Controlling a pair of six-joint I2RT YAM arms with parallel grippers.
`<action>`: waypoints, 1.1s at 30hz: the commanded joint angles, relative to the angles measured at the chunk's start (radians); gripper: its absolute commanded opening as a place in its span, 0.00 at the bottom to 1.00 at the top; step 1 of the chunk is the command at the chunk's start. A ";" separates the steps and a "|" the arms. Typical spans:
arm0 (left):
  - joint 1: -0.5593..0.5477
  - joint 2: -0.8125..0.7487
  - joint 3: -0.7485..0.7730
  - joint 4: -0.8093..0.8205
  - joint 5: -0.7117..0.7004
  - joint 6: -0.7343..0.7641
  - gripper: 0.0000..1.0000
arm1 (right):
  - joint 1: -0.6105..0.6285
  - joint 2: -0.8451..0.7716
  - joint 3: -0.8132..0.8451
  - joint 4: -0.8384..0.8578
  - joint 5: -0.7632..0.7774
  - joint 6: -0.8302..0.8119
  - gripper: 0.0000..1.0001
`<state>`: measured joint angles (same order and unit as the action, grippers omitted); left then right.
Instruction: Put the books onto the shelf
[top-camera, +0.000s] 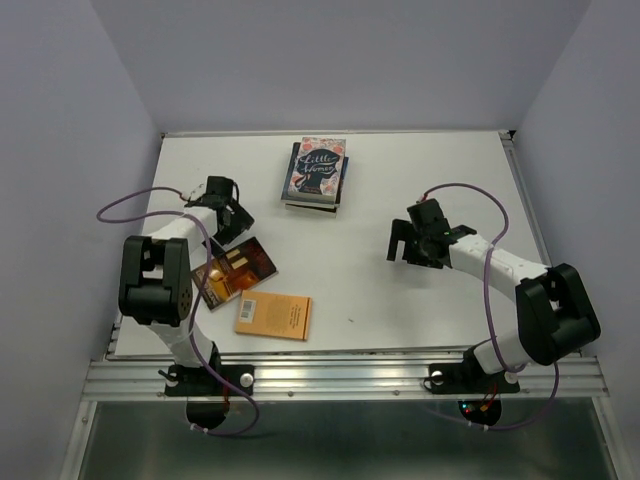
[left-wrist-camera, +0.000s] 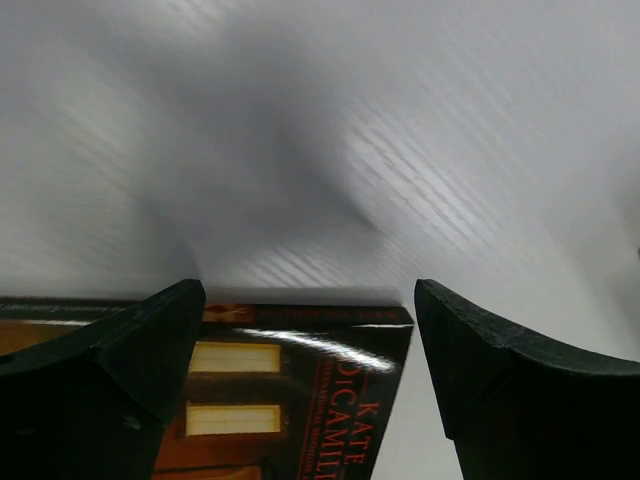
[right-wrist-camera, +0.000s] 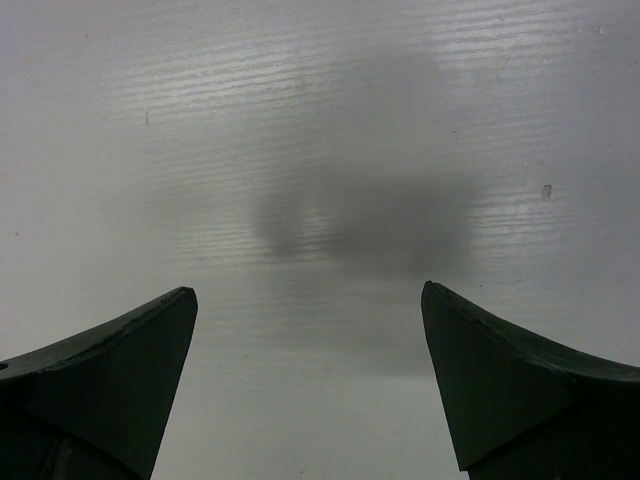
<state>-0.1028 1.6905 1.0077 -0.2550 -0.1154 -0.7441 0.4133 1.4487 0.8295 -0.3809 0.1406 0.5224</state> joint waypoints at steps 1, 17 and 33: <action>0.011 -0.119 0.061 -0.233 -0.260 -0.124 0.99 | 0.004 -0.010 0.005 0.028 -0.032 -0.033 1.00; 0.319 -0.384 -0.339 -0.231 -0.144 -0.403 0.99 | 0.004 0.002 -0.012 0.040 -0.036 -0.024 1.00; -0.049 -0.291 -0.362 -0.154 -0.027 -0.572 0.74 | 0.004 -0.053 -0.059 0.053 -0.038 0.004 1.00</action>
<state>-0.0910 1.3666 0.6743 -0.3321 -0.1974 -1.2594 0.4133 1.4445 0.7818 -0.3641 0.0994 0.5194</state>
